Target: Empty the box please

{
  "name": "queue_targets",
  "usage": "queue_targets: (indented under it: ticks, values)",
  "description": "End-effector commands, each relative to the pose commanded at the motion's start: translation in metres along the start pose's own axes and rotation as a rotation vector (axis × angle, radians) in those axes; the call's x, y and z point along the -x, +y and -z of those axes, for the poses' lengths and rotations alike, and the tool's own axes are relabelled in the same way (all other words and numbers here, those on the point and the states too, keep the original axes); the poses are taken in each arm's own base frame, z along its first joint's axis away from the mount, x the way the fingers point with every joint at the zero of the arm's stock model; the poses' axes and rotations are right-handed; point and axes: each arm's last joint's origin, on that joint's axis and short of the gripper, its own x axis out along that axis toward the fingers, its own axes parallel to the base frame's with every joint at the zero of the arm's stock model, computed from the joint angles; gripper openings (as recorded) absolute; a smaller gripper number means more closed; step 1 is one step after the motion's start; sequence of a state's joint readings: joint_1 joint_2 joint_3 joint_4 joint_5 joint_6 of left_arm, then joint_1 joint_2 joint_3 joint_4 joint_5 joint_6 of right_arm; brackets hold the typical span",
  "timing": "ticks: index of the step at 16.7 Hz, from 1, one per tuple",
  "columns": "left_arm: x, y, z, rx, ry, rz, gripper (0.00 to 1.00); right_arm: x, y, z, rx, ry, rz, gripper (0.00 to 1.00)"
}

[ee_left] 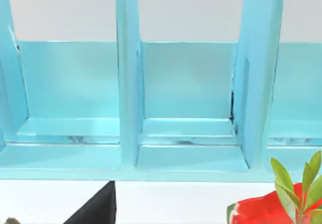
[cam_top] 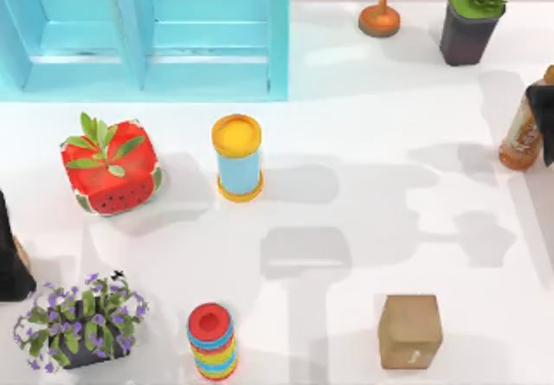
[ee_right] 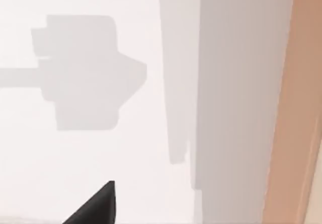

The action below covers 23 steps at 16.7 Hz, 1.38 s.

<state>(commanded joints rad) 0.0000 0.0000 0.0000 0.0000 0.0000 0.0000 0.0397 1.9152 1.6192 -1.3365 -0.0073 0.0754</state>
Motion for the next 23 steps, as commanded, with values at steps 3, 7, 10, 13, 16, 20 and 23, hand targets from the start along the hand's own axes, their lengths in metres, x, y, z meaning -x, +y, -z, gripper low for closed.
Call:
queue_targets:
  ticks: [3,7,10,13,16,20,23]
  values:
    - [0.0,0.0,0.0,0.0,0.0,0.0,1.0,0.008,-0.091,-0.011,0.001,-0.006,-0.015,1.0]
    - [0.0,0.0,0.0,0.0,0.0,0.0,1.0,0.021,-0.162,-0.002,0.004,-0.051,-0.007,1.0]
    - [0.0,0.0,0.0,0.0,0.0,0.0,1.0,0.024,-0.174,0.001,0.005,-0.065,-0.002,1.0]
    - [0.0,0.0,0.0,0.0,0.0,0.0,1.0,0.025,-0.172,0.001,0.007,-0.067,0.0,1.0]
    - [0.0,0.0,0.0,0.0,0.0,0.0,1.0,0.018,-0.172,0.001,0.005,-0.065,-0.002,1.0]
    - [0.0,0.0,0.0,0.0,0.0,0.0,1.0,-0.009,-0.173,-0.002,0.005,-0.065,-0.002,1.0]
    - [0.0,0.0,0.0,0.0,0.0,0.0,1.0,-0.04,-0.174,-0.004,0.005,-0.065,-0.002,1.0]
